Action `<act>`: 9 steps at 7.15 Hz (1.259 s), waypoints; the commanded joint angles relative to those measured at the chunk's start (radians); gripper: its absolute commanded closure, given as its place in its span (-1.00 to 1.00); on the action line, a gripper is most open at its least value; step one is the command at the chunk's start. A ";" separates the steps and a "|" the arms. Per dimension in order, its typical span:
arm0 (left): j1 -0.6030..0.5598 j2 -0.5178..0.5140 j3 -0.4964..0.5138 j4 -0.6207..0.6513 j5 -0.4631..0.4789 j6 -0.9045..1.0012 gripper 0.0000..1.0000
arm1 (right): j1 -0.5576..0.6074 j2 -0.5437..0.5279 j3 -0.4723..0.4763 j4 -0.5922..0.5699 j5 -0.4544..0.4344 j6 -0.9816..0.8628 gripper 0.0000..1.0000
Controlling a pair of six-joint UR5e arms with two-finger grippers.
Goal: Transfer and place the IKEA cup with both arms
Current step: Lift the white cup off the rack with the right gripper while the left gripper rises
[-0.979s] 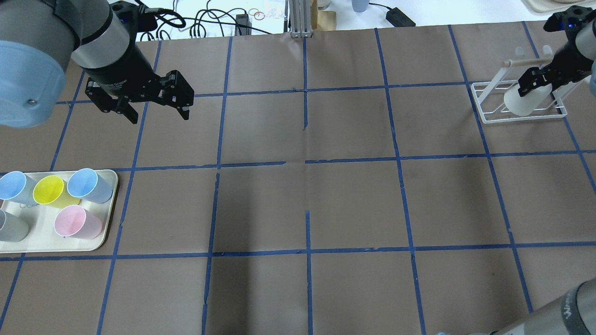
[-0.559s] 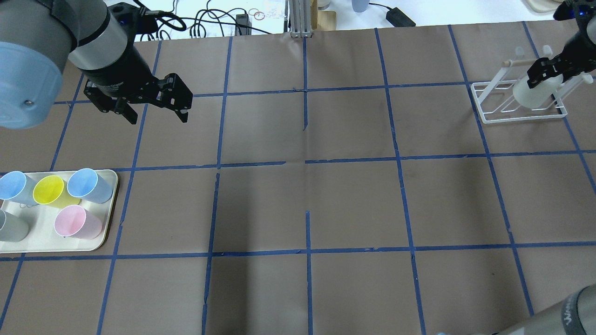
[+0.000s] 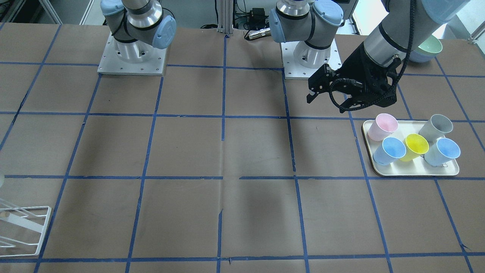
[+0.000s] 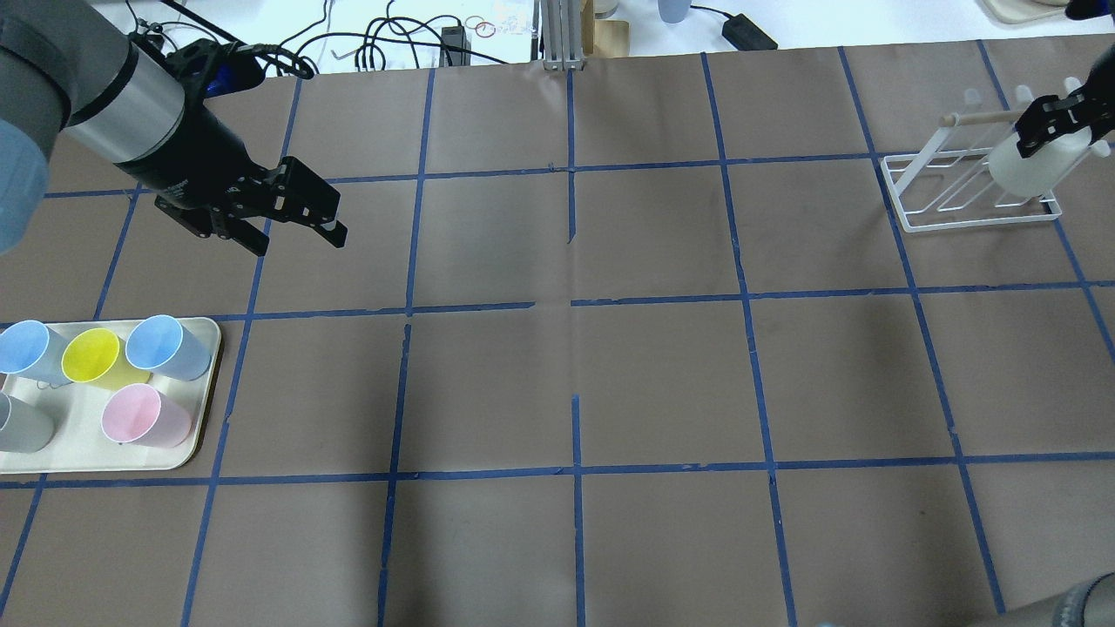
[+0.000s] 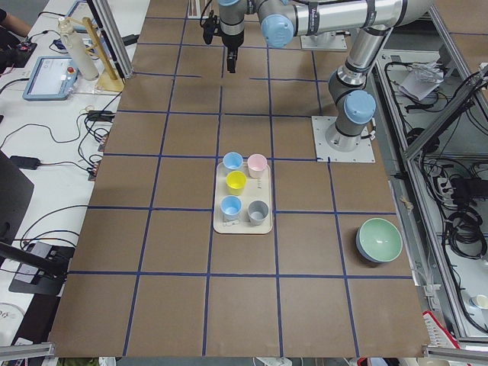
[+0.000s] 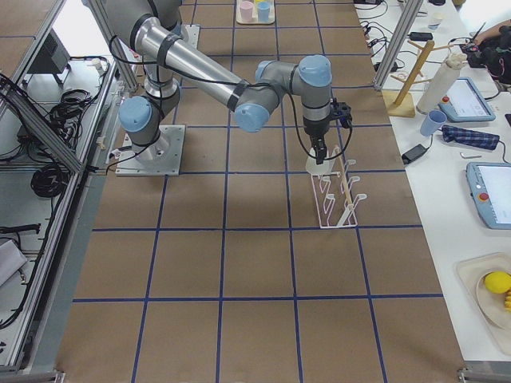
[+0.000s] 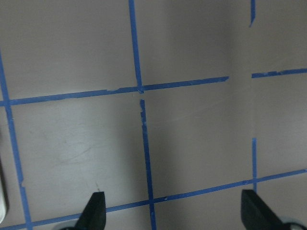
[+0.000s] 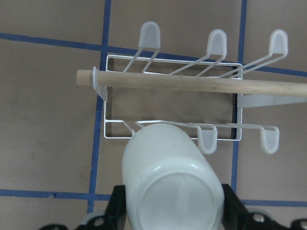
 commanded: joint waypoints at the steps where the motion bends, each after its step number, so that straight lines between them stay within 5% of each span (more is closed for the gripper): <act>1: 0.018 -0.004 -0.051 0.017 -0.302 0.010 -1.00 | 0.004 -0.098 0.001 0.080 0.004 -0.004 0.76; 3: 0.008 0.000 -0.051 0.018 -0.638 -0.021 -1.00 | 0.068 -0.181 0.003 0.187 0.073 -0.005 0.84; 5: -0.023 -0.020 -0.051 0.020 -0.922 -0.018 -1.00 | 0.233 -0.197 0.003 0.313 0.251 0.015 0.90; 6: -0.050 -0.021 -0.050 0.020 -0.990 -0.018 -1.00 | 0.278 -0.200 0.002 0.330 0.362 0.092 0.94; 9: -0.092 -0.009 -0.050 0.020 -1.008 -0.048 -1.00 | 0.291 -0.212 0.002 0.475 0.917 0.292 0.98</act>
